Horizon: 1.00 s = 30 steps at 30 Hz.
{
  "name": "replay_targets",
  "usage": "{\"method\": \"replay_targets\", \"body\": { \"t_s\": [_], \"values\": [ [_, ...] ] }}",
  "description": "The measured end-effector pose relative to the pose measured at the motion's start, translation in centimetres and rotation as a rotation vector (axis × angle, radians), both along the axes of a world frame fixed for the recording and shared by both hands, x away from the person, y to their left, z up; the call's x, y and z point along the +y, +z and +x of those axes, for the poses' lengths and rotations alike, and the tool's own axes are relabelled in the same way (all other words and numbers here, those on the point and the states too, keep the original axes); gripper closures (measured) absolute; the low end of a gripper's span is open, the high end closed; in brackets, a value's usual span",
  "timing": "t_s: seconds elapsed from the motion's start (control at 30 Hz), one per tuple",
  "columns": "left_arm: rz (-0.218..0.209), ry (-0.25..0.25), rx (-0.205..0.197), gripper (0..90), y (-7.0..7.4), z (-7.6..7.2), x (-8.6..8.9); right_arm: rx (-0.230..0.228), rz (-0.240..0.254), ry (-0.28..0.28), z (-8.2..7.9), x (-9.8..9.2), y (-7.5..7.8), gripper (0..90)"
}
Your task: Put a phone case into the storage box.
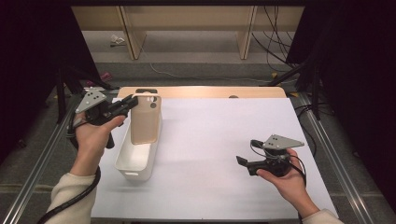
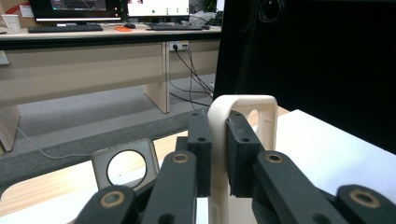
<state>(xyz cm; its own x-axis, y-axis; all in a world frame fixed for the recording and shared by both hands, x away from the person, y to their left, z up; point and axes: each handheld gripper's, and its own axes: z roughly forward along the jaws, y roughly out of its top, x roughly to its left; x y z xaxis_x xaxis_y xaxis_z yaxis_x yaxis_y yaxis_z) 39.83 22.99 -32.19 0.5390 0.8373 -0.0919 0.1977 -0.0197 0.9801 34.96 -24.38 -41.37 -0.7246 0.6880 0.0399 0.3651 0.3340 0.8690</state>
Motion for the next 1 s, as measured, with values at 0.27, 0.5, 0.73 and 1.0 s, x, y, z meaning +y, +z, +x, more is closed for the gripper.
{"method": "replay_targets", "body": {
  "t_s": [0.27, 0.5, 0.73, 1.0],
  "values": [
    [0.001, 0.006, 0.003, 81.6, -0.1, 0.1, 0.3, 0.001, 0.001, 0.000, 0.0, 0.0, 0.0, 17.2],
    [0.002, 0.010, 0.001, 81.5, -0.2, 0.2, 0.5, 0.000, 0.000, -0.002, 0.0, 0.0, 0.0, 17.2],
    [-0.003, 0.019, 0.000, 81.6, -0.2, 0.3, 0.8, 0.001, 0.001, -0.002, 0.0, 0.0, 0.0, 17.2],
    [-0.004, 0.024, 0.000, 81.5, -0.3, 0.4, 1.1, 0.001, -0.003, -0.003, 0.0, 0.0, 0.0, 17.2]
  ]
}}
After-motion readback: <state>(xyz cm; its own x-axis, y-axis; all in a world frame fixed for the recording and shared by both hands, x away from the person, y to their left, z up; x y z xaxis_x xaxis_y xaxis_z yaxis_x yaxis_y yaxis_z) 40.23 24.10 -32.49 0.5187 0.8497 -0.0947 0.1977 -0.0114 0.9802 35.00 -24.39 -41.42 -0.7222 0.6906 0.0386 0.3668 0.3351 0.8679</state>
